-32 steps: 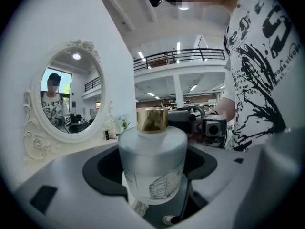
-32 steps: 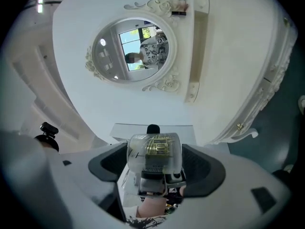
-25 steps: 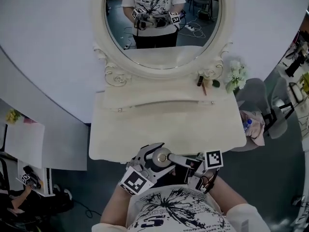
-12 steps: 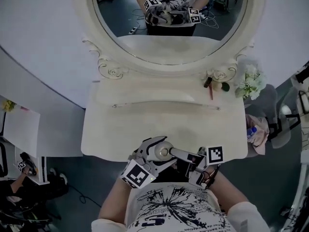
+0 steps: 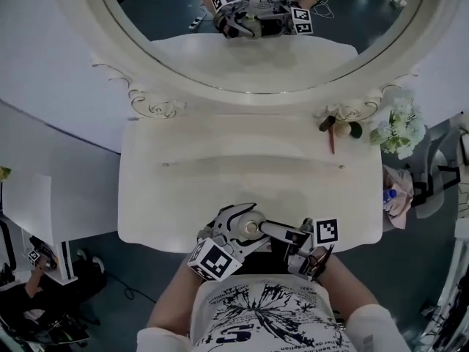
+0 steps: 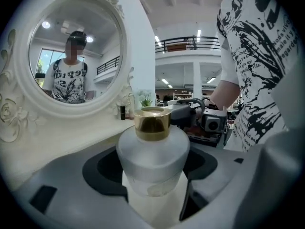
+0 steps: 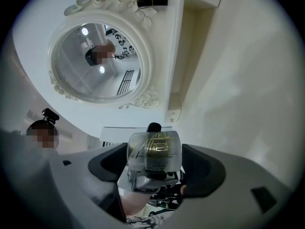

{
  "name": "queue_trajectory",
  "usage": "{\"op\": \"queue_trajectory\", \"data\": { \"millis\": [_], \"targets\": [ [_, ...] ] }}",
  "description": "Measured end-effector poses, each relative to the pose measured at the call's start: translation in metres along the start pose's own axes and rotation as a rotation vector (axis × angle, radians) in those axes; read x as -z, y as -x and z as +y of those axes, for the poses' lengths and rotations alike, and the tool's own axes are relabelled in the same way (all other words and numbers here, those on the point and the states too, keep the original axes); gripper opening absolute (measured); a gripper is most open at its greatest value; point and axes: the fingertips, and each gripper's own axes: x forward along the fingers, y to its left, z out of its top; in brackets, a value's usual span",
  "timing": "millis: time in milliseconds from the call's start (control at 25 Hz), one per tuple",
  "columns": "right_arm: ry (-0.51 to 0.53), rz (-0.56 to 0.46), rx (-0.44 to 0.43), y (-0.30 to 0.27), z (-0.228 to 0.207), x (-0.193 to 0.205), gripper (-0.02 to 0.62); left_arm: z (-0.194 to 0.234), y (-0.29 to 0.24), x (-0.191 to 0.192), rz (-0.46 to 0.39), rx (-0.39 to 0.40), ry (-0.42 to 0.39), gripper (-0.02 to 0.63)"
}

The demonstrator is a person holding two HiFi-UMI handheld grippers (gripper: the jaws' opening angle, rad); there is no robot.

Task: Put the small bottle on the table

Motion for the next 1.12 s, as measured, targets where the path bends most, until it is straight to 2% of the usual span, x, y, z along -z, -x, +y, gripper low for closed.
{"op": "queue_trajectory", "data": {
  "millis": [200, 360, 600, 840, 960, 1120],
  "targets": [
    [-0.02, 0.012, 0.031, -0.003, -0.023, -0.008, 0.368, 0.009, -0.012, 0.023, 0.023, 0.011, 0.033, 0.348],
    [-0.017, 0.003, 0.089, -0.004, -0.044, -0.014, 0.36, 0.014, -0.019, 0.046, 0.077, 0.016, 0.017, 0.348],
    [-0.054, -0.041, 0.149, 0.001, -0.069, -0.018, 0.356, 0.016, -0.032, 0.068, 0.088, 0.031, 0.074, 0.348],
    [-0.039, -0.083, 0.189, 0.012, -0.08, -0.025, 0.356, 0.015, -0.047, 0.079, 0.143, 0.002, 0.096, 0.348],
    [-0.003, -0.092, 0.208, 0.014, -0.081, -0.027, 0.343, 0.013, -0.05, 0.087, 0.181, -0.014, 0.076, 0.348],
    [0.011, -0.102, 0.212, 0.015, -0.079, -0.03, 0.337, 0.016, -0.052, 0.086, 0.173, -0.051, 0.074, 0.348]
  ]
}}
